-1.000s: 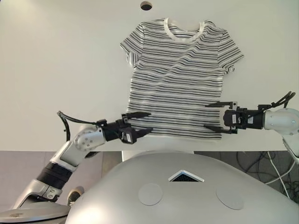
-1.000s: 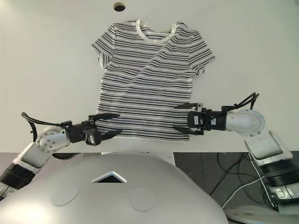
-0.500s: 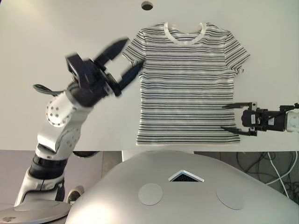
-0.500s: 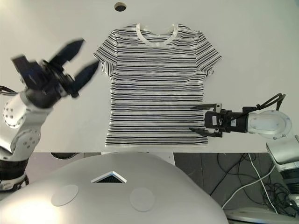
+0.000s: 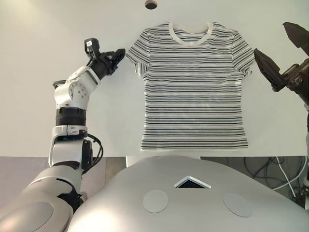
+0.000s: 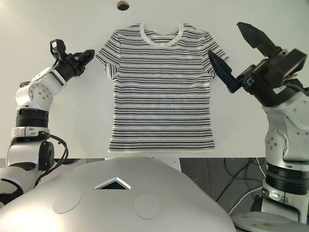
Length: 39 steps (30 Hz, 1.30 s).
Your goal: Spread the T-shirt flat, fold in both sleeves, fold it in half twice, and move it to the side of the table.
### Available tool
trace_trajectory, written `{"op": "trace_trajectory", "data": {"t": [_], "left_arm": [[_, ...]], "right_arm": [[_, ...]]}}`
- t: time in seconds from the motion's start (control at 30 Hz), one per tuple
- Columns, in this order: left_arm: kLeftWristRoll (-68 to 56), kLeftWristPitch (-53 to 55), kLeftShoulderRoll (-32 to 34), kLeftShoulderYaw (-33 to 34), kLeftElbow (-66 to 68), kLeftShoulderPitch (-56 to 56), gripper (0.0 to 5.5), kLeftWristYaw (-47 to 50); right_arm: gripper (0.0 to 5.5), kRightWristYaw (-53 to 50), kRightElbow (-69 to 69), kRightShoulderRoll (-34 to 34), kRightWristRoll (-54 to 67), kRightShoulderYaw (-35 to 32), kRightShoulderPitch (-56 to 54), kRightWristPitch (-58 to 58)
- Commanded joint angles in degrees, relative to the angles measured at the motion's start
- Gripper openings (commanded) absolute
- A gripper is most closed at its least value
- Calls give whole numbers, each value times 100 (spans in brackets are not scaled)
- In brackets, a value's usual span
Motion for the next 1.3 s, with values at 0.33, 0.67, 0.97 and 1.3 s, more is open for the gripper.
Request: {"op": "trace_trajectory", "data": {"t": [0.33,0.67,0.97,1.3], "left_arm": [[886,143,-430,-351,111,-5,299,-535],[1279,64,-536,-313,192,-2,154,-600],[1335,79,-591,-47,141,-12,1,-625],[1410,479,194,246,-926,449,1,-728]], "right_arm": [[366,191,302,406,-952,205,-23,-259],[372,195,399,565,-1236,254,-2,-404],[372,164,527,625,-1420,346,-64,-489],[372,153,571,596,-1511,360,-139,-488]]}}
